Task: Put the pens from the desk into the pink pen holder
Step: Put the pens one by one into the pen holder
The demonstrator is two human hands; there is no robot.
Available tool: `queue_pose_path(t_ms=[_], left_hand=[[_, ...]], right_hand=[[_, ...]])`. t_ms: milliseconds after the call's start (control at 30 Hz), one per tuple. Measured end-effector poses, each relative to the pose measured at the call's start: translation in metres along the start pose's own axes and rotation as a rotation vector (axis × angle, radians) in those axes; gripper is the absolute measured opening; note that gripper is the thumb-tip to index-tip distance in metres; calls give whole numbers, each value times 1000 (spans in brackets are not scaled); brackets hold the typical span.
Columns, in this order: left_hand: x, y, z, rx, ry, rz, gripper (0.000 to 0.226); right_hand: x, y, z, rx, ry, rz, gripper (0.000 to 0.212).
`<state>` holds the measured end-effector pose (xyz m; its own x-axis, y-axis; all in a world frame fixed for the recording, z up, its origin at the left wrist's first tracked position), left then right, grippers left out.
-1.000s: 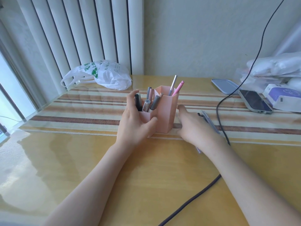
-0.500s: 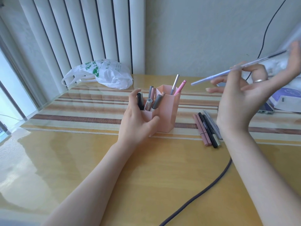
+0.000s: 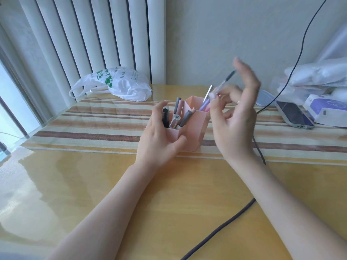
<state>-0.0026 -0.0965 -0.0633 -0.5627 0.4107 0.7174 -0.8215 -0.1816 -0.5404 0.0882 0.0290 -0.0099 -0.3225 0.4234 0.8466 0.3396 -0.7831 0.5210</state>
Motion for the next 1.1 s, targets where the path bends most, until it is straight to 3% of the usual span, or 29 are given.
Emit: queue_pose_path(t_ms=[100,233,367,467,567,633,767,833,1000,1100], left_hand=[[0,-1,0,4,3,-6,74],[0,-1,1,3,5,-9,74],[1,0,1,5,-3,9,73],[1,0,0,-3,-6,20,72],[1,0,0,-15,-6,34,72],[1,-1,0,-16,-8,40,72],[1,-1,0,-22,-5,29,73],[0,-1,0,-35,3,20,73],[2,1,-1,-59,12,17,73],[2,1,-1,-53,13,19,74]], right_hand=[[-6,-9,-3,-132,86,0,53],[-8,-12,-5,-256,75,6,26],[2,-15,0,-223,-16,82,31],[5,-22,3,-215,19,76,41],[8,-32,8,-207,54,-56,52],[13,-43,18,-246,56,-204,44],[18,-78,37,-463,318,-585,26],[12,-87,39,-503,465,-671,21],[3,-89,29,-661,636,-614,7],[1,-77,23,-747,734,-592,21]])
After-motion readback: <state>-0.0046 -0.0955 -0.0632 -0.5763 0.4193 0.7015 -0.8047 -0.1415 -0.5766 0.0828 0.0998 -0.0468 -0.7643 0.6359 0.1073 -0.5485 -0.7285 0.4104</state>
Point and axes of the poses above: each hand's wrist, its own x-axis towards the middle knuckle, its own z-axis out of the back of the hand, y = z × x, the point moved 1 cm from there along x, towards the middle knuckle, and after that the axes turned 6 degrees about -z, right-handed, at the moved point
